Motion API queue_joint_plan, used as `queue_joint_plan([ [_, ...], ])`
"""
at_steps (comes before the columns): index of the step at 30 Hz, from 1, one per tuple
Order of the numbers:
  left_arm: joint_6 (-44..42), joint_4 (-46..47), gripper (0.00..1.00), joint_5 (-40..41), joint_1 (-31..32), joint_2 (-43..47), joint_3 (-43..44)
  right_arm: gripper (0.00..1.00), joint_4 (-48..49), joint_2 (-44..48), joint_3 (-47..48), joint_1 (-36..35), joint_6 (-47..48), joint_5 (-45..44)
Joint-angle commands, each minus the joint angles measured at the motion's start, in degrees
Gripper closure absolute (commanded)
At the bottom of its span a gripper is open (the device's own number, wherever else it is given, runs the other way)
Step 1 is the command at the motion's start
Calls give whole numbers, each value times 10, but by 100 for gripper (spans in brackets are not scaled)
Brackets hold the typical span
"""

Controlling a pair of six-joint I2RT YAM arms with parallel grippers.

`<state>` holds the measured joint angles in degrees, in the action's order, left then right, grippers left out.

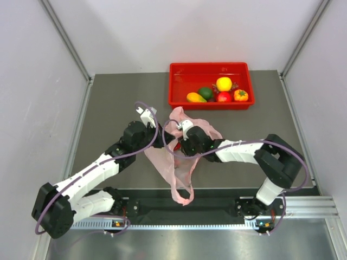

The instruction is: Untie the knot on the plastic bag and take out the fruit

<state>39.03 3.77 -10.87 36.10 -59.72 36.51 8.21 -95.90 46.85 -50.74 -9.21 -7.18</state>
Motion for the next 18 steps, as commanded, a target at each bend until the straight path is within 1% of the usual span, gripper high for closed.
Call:
queue_joint_plan([
  [1,-2,31,100,2,1,12,0,100,-15,93,-15,3,-3,69],
  [3,-4,29,100,5,1,12,1,100,-50,133,-27,4,-5,110],
  [4,-5,29,100,6,0,14,1,100,-64,174,-30,4,-6,148],
  [5,-4,29,100,7,1,13,1,100,-102,195,-31,4,-5,172],
  [6,-4,29,100,9,1,12,2,100,-118,215,-31,3,-5,192],
  [7,-4,29,100,8,1,10,3,100,-137,257,-30,4,-5,238],
  [8,-4,29,100,9,1,10,4,100,-172,276,-24,4,-3,267],
  [9,-3,31,100,8,0,8,5,100,-193,309,-18,4,2,320],
  [11,-2,33,100,9,1,6,7,100,-246,339,2,4,11,366],
  [12,-2,34,100,7,1,2,8,100,-259,367,10,4,16,405],
  [14,-2,35,100,4,1,-3,12,100,-286,395,35,6,27,418],
  [15,-3,35,100,4,1,-6,13,100,-298,423,44,6,33,422],
  [18,-1,36,100,2,1,-10,15,100,-297,468,79,33,53,409],
])
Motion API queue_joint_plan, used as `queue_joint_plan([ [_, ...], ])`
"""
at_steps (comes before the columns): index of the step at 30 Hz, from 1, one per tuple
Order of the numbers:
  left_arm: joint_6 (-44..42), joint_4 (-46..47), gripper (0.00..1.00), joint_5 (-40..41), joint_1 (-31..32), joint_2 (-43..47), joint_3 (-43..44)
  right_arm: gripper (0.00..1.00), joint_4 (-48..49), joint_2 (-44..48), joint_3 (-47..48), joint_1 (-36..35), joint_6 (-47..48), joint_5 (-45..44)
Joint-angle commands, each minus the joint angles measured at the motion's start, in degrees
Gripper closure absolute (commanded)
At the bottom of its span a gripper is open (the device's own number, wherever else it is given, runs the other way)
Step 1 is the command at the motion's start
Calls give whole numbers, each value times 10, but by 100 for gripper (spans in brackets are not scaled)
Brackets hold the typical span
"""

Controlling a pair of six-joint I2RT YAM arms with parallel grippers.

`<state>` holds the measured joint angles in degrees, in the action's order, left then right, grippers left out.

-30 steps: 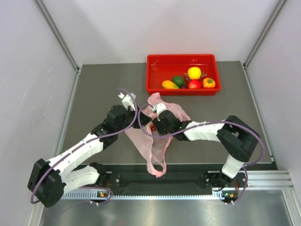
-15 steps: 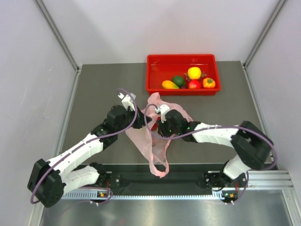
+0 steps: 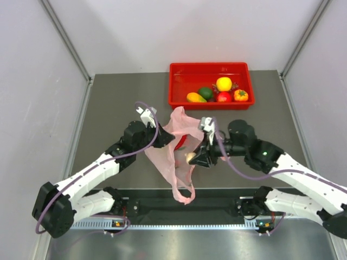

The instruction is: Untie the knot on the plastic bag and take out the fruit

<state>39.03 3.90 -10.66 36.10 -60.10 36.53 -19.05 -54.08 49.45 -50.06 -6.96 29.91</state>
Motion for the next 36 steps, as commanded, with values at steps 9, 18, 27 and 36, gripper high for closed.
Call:
queue_joint_plan([
  [9,-3,35,100,-6,1,-16,20,100,33,-157,187,266,-10,-290],
  [18,-5,27,100,-12,1,-12,16,100,59,-477,411,399,-59,-416],
  [27,-10,25,100,-8,0,-10,12,90,-63,-699,672,444,-50,-376],
  [36,-9,30,100,-9,0,-14,15,0,-78,-697,726,449,-48,-361],
])
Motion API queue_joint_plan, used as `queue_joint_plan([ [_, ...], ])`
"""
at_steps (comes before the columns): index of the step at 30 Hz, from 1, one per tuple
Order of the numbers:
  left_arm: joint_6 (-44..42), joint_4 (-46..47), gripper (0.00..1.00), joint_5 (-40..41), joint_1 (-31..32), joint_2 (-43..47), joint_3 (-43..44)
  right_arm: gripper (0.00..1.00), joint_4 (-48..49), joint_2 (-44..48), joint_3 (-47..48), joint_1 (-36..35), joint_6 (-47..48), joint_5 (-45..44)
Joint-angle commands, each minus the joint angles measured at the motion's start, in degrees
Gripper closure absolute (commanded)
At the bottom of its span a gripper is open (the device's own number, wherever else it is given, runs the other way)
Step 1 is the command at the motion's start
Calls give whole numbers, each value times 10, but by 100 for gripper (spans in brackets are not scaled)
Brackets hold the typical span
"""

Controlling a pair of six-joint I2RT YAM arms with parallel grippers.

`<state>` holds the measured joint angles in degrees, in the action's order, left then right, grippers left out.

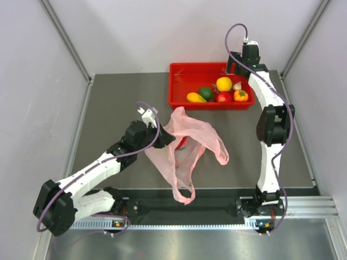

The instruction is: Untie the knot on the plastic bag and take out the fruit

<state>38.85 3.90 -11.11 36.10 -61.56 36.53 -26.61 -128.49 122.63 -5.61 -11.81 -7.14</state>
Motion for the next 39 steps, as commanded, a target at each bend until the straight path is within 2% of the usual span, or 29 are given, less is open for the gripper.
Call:
queue_joint_plan([
  [1,-7,30,100,-4,0,0,15,0,15,68,-29,4,1,12],
  [4,-7,32,100,-8,0,3,15,0,46,183,-156,1,6,48],
  [5,-7,32,100,-8,0,3,16,0,62,250,-191,-1,8,89],
  [9,-9,35,100,-7,-1,3,14,1,56,411,-377,-34,35,160],
  [10,-10,35,100,-6,-1,4,15,4,55,473,-433,-59,41,173],
  [11,-12,35,100,-7,-1,1,15,7,55,503,-434,-77,41,170],
  [12,-14,30,100,-8,-1,1,18,9,56,532,-484,-98,43,165],
  [13,-14,26,100,-3,-1,0,21,13,52,559,-506,-145,48,165],
  [15,-19,15,100,0,-1,5,26,18,46,627,-565,-193,43,164],
  [17,-26,7,100,9,-1,15,27,28,38,679,-593,-254,25,176],
  [18,-30,2,100,13,-1,19,27,34,38,693,-620,-269,12,175],
  [19,-32,-11,100,16,-1,25,28,47,38,706,-630,-301,5,178],
  [20,-37,-17,100,21,-1,28,28,52,39,729,-642,-321,0,181],
  [24,-42,-36,100,36,-1,43,22,83,70,761,-699,-422,-20,153],
  [25,-41,-55,100,37,-1,50,21,88,81,761,-706,-466,-20,145],
  [27,-37,-58,100,42,-1,55,19,100,107,751,-728,-501,-23,123],
  [30,-33,-71,100,46,-1,64,22,100,151,717,-759,-557,-36,94],
  [34,-36,-96,100,56,-1,66,28,100,244,661,-796,-592,-45,44],
  [39,-35,-120,100,66,-1,68,30,85,337,549,-796,-600,-63,-29],
])
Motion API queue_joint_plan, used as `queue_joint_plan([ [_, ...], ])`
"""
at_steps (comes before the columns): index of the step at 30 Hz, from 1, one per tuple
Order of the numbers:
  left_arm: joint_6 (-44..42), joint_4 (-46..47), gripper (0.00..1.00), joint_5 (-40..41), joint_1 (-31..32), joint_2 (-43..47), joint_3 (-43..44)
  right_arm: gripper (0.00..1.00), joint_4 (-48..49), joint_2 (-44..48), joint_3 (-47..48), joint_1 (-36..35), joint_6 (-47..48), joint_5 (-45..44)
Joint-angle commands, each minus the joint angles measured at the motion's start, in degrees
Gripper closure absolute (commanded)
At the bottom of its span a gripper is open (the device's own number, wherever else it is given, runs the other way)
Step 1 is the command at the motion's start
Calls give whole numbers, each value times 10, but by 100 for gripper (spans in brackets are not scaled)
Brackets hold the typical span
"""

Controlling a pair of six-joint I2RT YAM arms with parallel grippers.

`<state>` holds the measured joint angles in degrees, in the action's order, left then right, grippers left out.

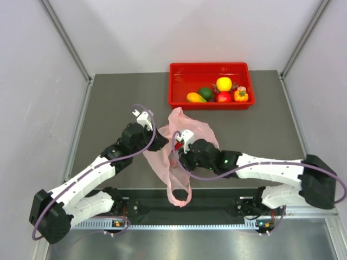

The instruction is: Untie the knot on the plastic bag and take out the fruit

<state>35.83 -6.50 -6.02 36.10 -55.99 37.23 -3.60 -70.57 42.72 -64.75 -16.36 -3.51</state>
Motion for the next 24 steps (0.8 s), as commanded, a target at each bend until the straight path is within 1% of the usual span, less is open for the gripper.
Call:
queue_joint_plan([
  [1,-5,-18,100,21,-1,18,22,76,129,-58,6,-7,-20,-83],
  [3,-5,-27,100,32,-1,26,22,66,149,-86,17,-7,-22,-96],
  [4,-7,-32,100,36,-1,37,22,58,166,-113,21,-7,-22,-110],
  [6,-9,-40,100,42,-1,47,26,50,183,-136,30,-8,-19,-117],
  [7,-9,-50,100,45,-1,54,27,40,192,-149,32,-8,-19,-119],
  [9,-10,-54,100,47,-1,58,30,33,223,-182,39,-7,-20,-131],
  [10,-10,-57,100,47,-1,64,29,23,231,-200,40,-7,-22,-138],
  [11,-9,-59,100,49,-1,66,28,20,256,-209,40,-7,-20,-143],
  [12,-9,-60,100,51,-1,69,28,14,268,-224,40,-7,-21,-145],
  [15,-10,-62,100,54,-1,73,23,6,311,-247,41,-9,-15,-152],
  [18,-9,-62,100,53,-1,77,19,0,350,-260,40,-10,-4,-151],
  [24,3,-51,100,46,-1,87,7,0,380,-305,71,-9,-6,-147],
])
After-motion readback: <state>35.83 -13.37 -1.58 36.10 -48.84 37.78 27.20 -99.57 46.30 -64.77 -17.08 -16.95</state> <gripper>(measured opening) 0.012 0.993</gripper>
